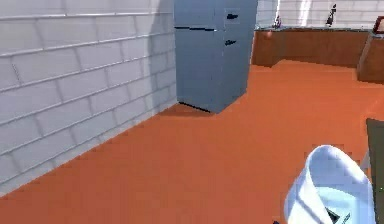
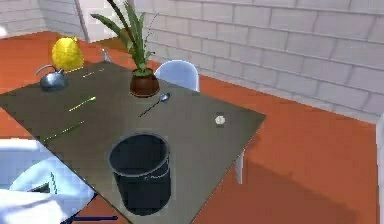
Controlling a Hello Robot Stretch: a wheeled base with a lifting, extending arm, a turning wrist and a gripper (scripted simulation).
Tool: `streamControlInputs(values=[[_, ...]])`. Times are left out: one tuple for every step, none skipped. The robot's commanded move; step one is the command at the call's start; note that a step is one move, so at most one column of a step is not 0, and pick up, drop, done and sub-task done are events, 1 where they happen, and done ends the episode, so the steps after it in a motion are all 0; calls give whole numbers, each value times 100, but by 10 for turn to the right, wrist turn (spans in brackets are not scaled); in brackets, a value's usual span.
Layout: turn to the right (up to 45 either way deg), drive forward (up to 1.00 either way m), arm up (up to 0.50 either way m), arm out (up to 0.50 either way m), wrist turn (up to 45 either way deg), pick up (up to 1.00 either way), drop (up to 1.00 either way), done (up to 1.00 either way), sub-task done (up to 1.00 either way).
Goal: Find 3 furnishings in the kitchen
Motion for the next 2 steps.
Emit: streamControlInputs(values=[[-450,0,0,0,0,0,0,0,0],[-360,0,0,0,0,0,0,0,0]])
